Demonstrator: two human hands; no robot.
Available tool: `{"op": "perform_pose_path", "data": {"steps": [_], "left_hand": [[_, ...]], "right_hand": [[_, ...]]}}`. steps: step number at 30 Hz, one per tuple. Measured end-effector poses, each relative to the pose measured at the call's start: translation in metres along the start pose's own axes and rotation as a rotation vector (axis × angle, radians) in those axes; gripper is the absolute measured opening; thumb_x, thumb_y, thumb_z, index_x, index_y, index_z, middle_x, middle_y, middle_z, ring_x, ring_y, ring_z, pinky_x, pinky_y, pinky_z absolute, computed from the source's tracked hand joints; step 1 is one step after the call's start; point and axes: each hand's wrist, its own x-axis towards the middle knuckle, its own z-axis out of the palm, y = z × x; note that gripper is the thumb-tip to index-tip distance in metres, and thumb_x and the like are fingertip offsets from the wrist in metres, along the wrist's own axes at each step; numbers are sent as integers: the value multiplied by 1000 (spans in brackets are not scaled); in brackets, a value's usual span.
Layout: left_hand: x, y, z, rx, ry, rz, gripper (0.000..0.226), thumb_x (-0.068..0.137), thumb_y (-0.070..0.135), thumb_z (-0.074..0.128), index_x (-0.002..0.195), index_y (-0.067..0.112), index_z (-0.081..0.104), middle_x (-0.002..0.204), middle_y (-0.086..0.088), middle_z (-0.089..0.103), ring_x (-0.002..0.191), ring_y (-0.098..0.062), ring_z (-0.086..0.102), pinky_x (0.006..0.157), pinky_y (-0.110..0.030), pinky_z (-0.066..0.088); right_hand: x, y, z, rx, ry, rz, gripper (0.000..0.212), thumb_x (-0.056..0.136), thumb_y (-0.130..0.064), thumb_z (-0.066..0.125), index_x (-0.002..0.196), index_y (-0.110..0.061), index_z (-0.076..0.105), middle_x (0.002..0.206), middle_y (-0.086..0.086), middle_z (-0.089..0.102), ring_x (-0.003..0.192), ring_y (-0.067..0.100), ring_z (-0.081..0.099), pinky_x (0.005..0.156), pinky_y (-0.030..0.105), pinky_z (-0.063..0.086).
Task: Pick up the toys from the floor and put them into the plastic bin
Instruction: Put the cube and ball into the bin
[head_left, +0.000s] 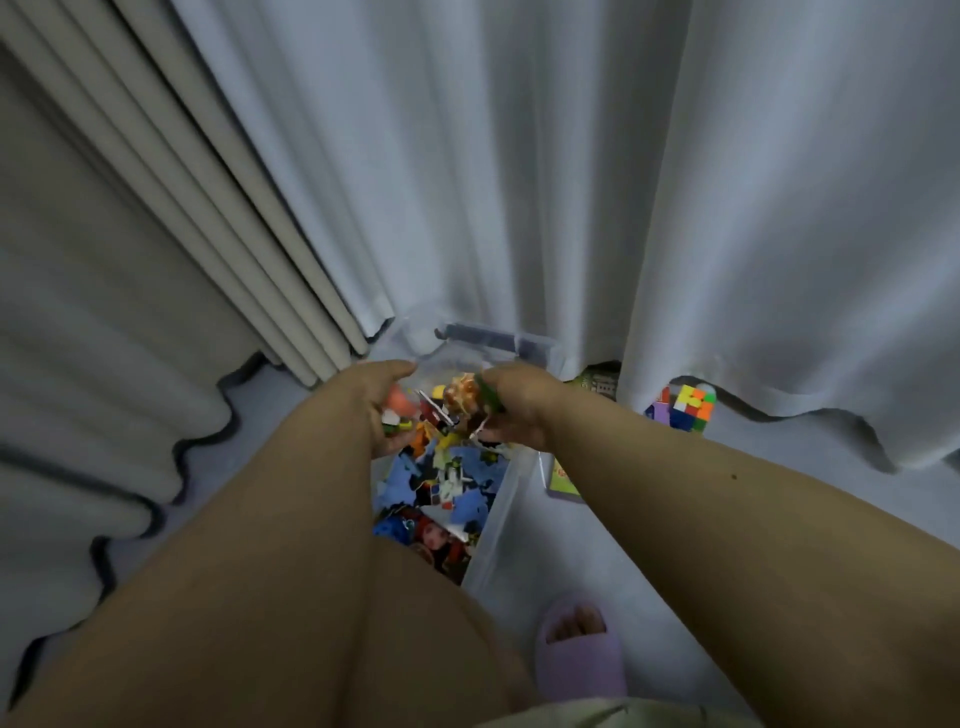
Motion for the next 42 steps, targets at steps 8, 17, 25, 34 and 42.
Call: {"op": "perform_pose_path", "data": {"steps": [8, 17, 25, 34, 42], "left_hand": [[6, 4, -7, -148, -77, -50, 79, 89, 57, 45, 145, 4, 30, 151, -23, 28, 139, -39, 28, 111, -52, 27], [0, 9, 21, -104, -238, 10, 72, 91, 51, 48, 142, 3, 36, 143, -22, 41, 129, -37, 44, 106, -47, 38], [-21, 11, 59, 1, -299, 93, 49, 90, 38, 54, 124, 2, 51, 122, -24, 53, 113, -34, 54, 92, -42, 47], [-40, 0, 113, 281, -322, 224, 28, 92, 34, 54, 85, 7, 56, 93, -15, 59, 97, -30, 61, 90, -41, 51], [-27, -31, 204, 573, -359, 324, 24, 88, 35, 60, 88, 12, 58, 78, -4, 55, 67, -16, 57, 61, -27, 50]], "right_hand": [[-2, 1, -19, -37, 100, -43, 47, 100, -40, 37, 133, -7, 44, 142, 23, 40, 131, 34, 43, 102, 38, 43], [-8, 15, -62, 42, 151, -22, 40, 100, -40, 37, 102, -6, 57, 80, 14, 58, 73, 25, 58, 67, 33, 50], [-29, 18, -107, 106, 265, -25, 32, 99, -33, 40, 83, -8, 53, 67, 10, 52, 54, 21, 50, 53, 27, 43], [-55, 19, -166, 79, 405, -20, 30, 99, -32, 44, 96, -5, 55, 73, 11, 55, 59, 20, 52, 57, 28, 46], [-62, 63, -247, 90, 579, 79, 28, 98, -28, 46, 84, -5, 56, 77, 13, 57, 64, 22, 56, 62, 29, 49]]}}
